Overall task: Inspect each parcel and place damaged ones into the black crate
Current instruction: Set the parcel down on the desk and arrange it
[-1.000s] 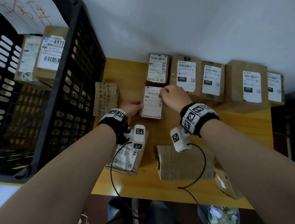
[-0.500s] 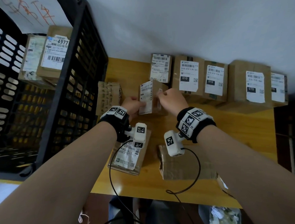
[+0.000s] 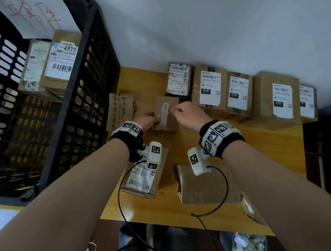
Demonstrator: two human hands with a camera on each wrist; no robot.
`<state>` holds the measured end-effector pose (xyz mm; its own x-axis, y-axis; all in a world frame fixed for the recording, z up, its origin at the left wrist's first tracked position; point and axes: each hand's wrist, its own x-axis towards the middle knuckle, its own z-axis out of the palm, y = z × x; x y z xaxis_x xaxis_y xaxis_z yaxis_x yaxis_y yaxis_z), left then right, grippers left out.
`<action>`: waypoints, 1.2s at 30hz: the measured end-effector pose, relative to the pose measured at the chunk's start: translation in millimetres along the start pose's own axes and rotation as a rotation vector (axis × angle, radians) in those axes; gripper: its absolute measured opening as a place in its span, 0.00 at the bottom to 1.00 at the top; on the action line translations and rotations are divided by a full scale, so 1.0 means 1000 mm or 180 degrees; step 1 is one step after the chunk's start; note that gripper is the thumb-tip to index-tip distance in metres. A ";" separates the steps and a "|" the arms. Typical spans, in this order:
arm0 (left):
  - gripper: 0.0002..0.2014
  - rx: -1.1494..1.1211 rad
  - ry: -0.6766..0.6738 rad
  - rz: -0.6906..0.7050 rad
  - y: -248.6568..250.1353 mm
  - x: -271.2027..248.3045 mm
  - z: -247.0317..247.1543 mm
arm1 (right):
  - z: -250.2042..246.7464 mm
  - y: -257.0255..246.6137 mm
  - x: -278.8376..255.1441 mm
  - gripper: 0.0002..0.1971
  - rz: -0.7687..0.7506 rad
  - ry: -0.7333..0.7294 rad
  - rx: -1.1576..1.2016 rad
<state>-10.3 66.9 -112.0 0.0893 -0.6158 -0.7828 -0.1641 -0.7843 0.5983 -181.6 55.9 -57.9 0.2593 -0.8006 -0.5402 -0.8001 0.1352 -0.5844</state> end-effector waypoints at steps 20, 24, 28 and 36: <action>0.13 -0.0078 -0.0211 0.0005 -0.010 0.005 -0.002 | -0.007 0.003 0.013 0.19 0.0313 0.0237 -0.0108; 0.18 0.0001 -0.0177 0.0025 -0.006 0.000 -0.005 | -0.010 0.009 0.005 0.19 0.0737 0.0327 0.0202; 0.27 0.0177 -0.0357 0.0089 -0.001 -0.004 -0.002 | 0.002 0.006 -0.001 0.18 0.0756 0.0449 0.0606; 0.21 -0.0023 -0.0050 0.0093 0.002 -0.002 0.005 | 0.005 0.000 -0.006 0.19 0.0517 0.0043 0.0831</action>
<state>-15.6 66.8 -109.9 0.0692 -0.6373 -0.7675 -0.1593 -0.7665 0.6222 -180.7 63.2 -57.9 0.1309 -0.7637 -0.6322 -0.6640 0.4060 -0.6279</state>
